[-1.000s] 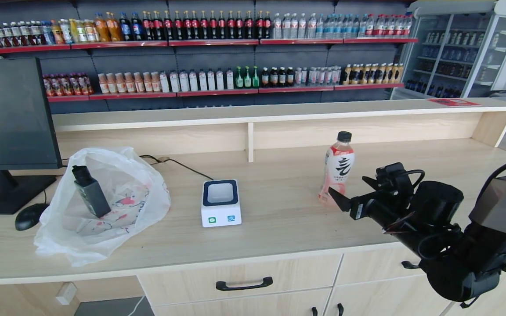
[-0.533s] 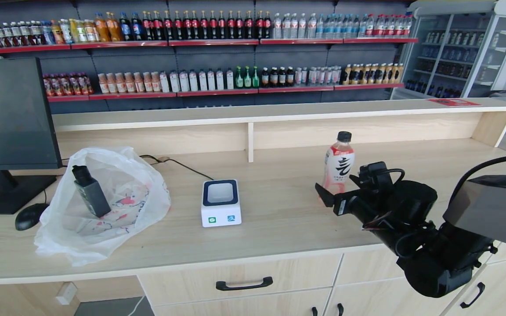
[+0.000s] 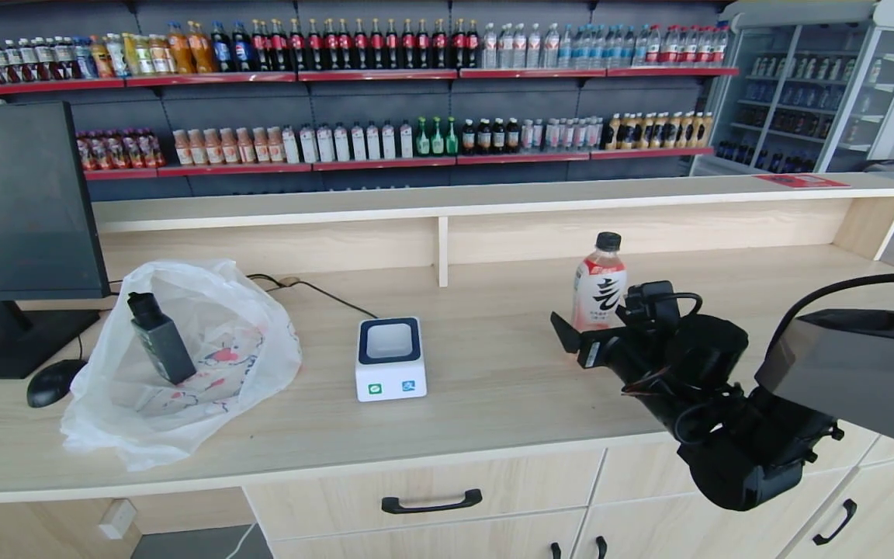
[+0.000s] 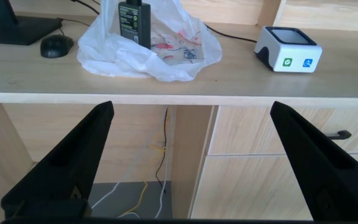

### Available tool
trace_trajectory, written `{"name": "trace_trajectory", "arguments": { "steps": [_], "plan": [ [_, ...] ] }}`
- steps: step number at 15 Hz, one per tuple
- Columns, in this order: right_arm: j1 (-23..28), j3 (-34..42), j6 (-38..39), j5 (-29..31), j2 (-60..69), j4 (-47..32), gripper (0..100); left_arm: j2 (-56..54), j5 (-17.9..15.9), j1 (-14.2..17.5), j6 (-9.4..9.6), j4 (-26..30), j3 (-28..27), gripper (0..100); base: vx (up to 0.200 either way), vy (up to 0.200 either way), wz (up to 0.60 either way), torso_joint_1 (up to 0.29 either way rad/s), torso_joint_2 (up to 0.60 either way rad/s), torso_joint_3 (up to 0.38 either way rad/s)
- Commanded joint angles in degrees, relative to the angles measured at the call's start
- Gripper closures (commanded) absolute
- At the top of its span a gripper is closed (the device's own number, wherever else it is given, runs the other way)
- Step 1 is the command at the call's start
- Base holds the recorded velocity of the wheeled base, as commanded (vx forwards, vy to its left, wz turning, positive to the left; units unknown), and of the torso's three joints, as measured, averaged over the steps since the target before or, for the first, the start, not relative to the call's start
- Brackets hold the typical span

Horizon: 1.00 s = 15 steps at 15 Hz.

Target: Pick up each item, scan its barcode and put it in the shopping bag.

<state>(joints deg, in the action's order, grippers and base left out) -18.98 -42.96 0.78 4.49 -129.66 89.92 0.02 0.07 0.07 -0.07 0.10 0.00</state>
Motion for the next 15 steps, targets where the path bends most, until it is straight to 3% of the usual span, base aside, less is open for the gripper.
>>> {"name": "trace_trajectory", "arguments": {
  "steps": [1,7,15],
  "plan": [
    [-0.09,-1.34,0.19,0.0,-1.65,0.08,0,-0.02,0.01,0.01,-0.01,-0.01,0.0,0,0.0,0.0,0.0,0.0,0.0,0.0],
    [0.17,-6.7,0.45,0.17,-4.73,0.08,0,-0.02,0.01,0.01,-0.01,-0.01,0.0,0,0.0,0.0,0.0,0.0,0.0,0.0],
    [0.17,-6.87,0.54,0.17,-5.25,0.08,0,-0.02,0.01,0.01,-0.01,-0.01,0.0,0,0.0,0.0,0.0,0.0,0.0,0.0]
  ]
}}
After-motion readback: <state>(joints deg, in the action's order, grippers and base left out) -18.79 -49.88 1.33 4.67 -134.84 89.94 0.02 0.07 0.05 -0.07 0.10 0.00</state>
